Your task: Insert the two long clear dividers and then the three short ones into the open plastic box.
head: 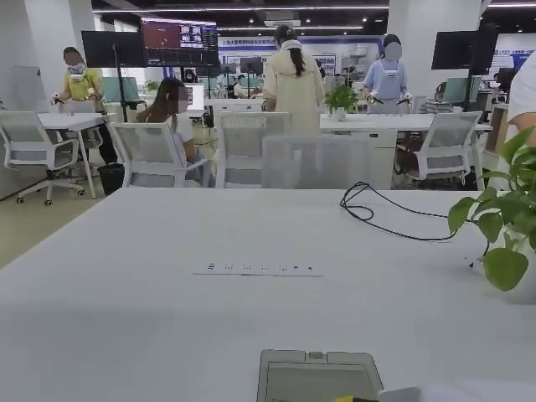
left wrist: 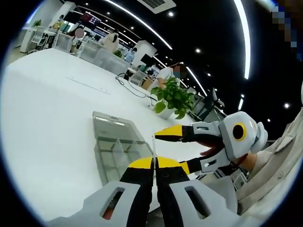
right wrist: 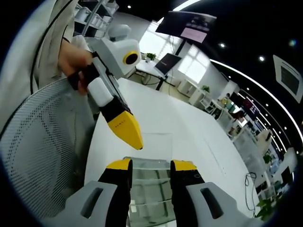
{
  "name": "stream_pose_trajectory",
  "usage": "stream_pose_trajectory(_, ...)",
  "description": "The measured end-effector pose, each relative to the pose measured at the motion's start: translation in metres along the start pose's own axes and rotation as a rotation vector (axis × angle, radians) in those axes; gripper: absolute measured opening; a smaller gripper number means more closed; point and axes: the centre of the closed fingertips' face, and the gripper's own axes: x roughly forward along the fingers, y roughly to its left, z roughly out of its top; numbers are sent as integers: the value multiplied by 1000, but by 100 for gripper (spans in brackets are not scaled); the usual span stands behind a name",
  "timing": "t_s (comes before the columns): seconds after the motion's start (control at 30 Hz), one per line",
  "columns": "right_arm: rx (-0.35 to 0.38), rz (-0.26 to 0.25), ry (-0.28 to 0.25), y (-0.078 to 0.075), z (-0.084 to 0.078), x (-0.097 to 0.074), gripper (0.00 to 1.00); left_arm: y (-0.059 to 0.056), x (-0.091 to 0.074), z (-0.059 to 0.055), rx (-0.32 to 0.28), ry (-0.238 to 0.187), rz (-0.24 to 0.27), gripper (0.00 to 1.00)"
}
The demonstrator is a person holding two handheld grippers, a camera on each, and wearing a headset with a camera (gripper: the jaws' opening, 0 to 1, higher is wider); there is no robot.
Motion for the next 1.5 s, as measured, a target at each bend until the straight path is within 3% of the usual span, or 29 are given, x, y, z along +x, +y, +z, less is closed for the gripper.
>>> stream_pose_trajectory(0.1,11,-19,-8,-2,2,0,34,1,-2,5,16,7,5,0)
stream_pose_trajectory(0.2,85,-12,-63,-3,11,-3,40,10,-8,9,173,52,54,0)
stream_pose_trajectory(0.27,135,-8,-82,-5,12,-5,39,14,-10,7,302,103,58,0)
stream_pose_trajectory(0.33,175,2,-94,-7,13,-7,39,16,-11,4,375,136,50,0)
stream_pose_trajectory(0.37,206,13,-107,-7,14,-8,39,15,-12,2,434,156,34,0)
stream_pose_trajectory(0.47,253,56,-140,-6,19,-11,38,11,-13,-3,510,192,-3,0)
stream_pose_trajectory(0.53,289,80,-161,-6,22,-14,38,8,-13,-7,608,226,-36,0)
stream_pose_trajectory(0.63,316,127,-174,-3,22,-18,37,0,-12,-11,654,245,-88,0)
stream_pose_trajectory(0.67,319,141,-176,-2,22,-19,37,-5,-12,-13,683,259,-126,0)
stream_pose_trajectory(0.77,340,209,-178,6,21,-23,35,-8,-13,-20,782,314,-163,0)
stream_pose_trajectory(1.07,350,358,-136,31,10,-30,30,-12,-14,-38,887,400,-271,0)
stream_pose_trajectory(1.1,344,366,-133,32,9,-31,30,-13,-15,-41,872,409,-286,0)
stream_pose_trajectory(1.5,352,483,-142,55,7,-33,20,-29,-20,-48,874,395,-415,0)
